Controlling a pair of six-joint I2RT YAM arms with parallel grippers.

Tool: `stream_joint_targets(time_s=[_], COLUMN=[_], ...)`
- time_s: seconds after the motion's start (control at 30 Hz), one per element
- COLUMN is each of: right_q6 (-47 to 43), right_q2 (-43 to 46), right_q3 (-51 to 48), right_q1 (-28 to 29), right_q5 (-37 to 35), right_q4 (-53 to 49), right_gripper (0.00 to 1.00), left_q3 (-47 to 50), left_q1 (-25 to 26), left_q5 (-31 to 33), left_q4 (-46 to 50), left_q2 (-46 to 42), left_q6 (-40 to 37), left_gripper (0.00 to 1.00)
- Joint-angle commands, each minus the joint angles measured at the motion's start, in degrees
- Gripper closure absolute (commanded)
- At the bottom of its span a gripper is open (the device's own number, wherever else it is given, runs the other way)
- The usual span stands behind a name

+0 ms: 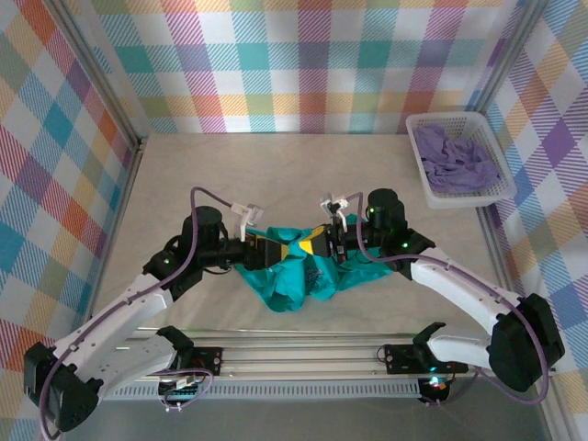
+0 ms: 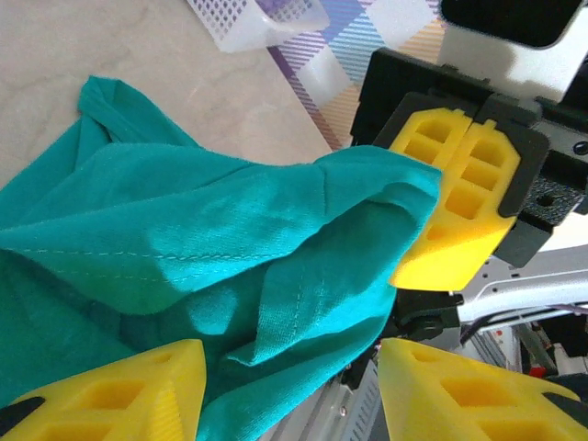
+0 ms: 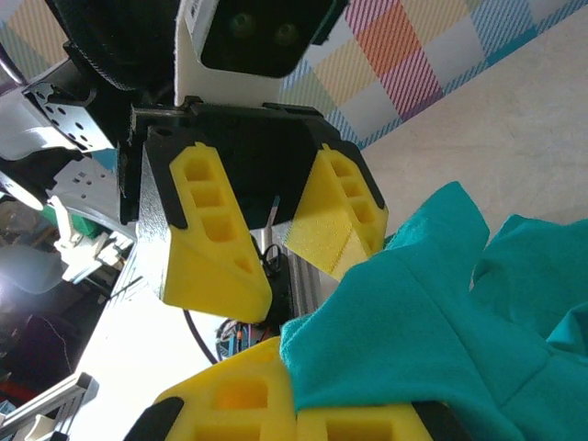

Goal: Fold the inside-out t-shirt

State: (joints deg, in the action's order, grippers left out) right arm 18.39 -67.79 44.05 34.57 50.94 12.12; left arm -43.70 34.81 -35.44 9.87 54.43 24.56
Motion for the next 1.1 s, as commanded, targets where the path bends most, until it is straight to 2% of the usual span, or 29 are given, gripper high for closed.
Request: stream_joint_targets(time_s=[0.0,0.17,0.23,0.37,0.67,0.9,1.07], right_q6=[-1.9,-2.0,-2.0,-1.9,-2.1,-1.7,-2.9], right_q2=[1.5,1.8,1.6,1.8,2.4,2.7,2.7], right_q3=[1.5,1.3,1.3,1.1,0.6,0.7,0.3], right_q1=[-0.1,-0.1,-0.1,-0.1,-0.1,-0.1,-0.1], right_q5=[0.0,-0.3,-0.3,-0.4,-0.8,-1.1,-2.9], right_q4=[-0.4,-0.4,-0.4,-0.3,-0.7,-0.3,-2.6], right_gripper=[1.0,1.0,1.0,1.0,1.0,1.0,0.98], left_q3=[-2.5,-2.7,-2.4,-2.0,-1.9,-2.0,-1.3], left_q1=[0.3,0.3,0.3,0.3,0.3,0.3,0.3], left_q5=[-3.3,-5.5,-6.6,-7.4,-4.9,-3.7,-3.0], left_q4=[-2.7,-3.2,-4.9,-6.9,-6.2,-5.6,-7.4], left_q2=[2.0,4.6,4.9,5.0,4.3,3.4,0.9], left_q6=[-0.9,-0.6,0.3,1.1,1.1,1.4,2.3], left_gripper=[0.46,0.46,0.49,0.59,0.86,1.0,1.0])
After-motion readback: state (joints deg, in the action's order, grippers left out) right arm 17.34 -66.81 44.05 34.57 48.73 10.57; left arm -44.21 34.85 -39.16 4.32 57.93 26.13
